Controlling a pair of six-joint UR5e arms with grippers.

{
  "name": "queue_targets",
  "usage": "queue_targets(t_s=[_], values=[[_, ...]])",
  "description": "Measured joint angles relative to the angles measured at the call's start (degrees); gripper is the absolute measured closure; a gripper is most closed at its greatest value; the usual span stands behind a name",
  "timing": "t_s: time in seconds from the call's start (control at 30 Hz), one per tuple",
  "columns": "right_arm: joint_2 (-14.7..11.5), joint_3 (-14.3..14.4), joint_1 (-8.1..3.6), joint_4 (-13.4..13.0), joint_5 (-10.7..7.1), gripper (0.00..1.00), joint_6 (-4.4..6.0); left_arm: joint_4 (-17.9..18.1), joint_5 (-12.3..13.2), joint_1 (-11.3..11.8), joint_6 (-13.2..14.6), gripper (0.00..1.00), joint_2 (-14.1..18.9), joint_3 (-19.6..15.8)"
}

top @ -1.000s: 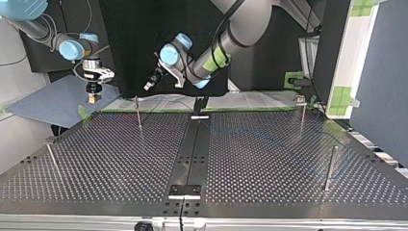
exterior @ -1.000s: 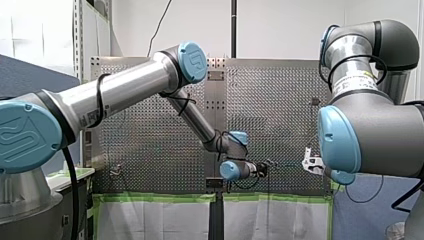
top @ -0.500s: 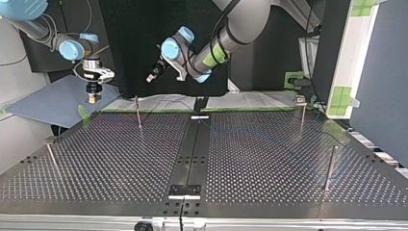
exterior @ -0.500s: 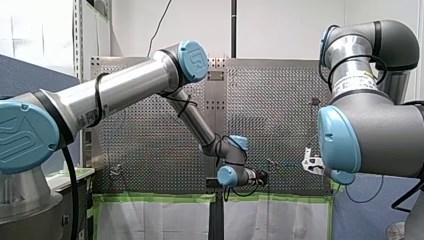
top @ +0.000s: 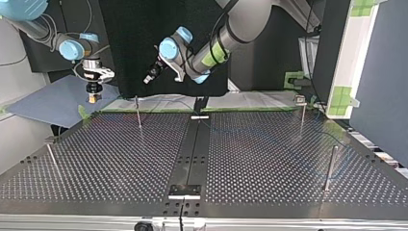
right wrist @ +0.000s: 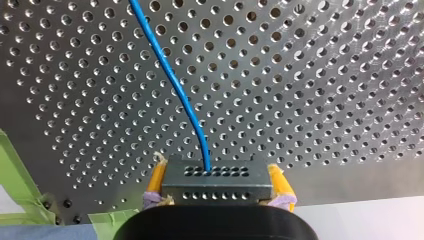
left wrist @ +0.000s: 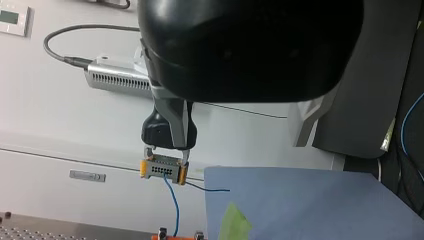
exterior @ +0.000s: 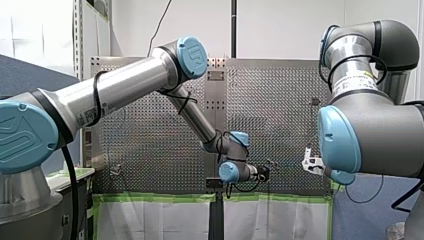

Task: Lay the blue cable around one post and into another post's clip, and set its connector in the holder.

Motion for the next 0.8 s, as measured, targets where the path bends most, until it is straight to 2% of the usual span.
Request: queue_targets(t_s=[0.3, 0.6, 0.8], values=[[0.03, 0.0, 0.0, 0.55, -0.01, 1.0, -0.12, -0.48, -0.99, -0.07, -1.25, 0.01, 0.02, -0.01], [0.04, 0.0, 0.0, 0.79, 0.0, 1.0, -0.24, -1.26, -5.26, -0.08, -5.39, 0.01, 0.02, -0.01], [0.04, 0.0, 0.0, 0.93, 0.0, 1.0, -0.32, -1.36, -7.76, -0.11, -6.11, 0.01, 0.02, 0.0]])
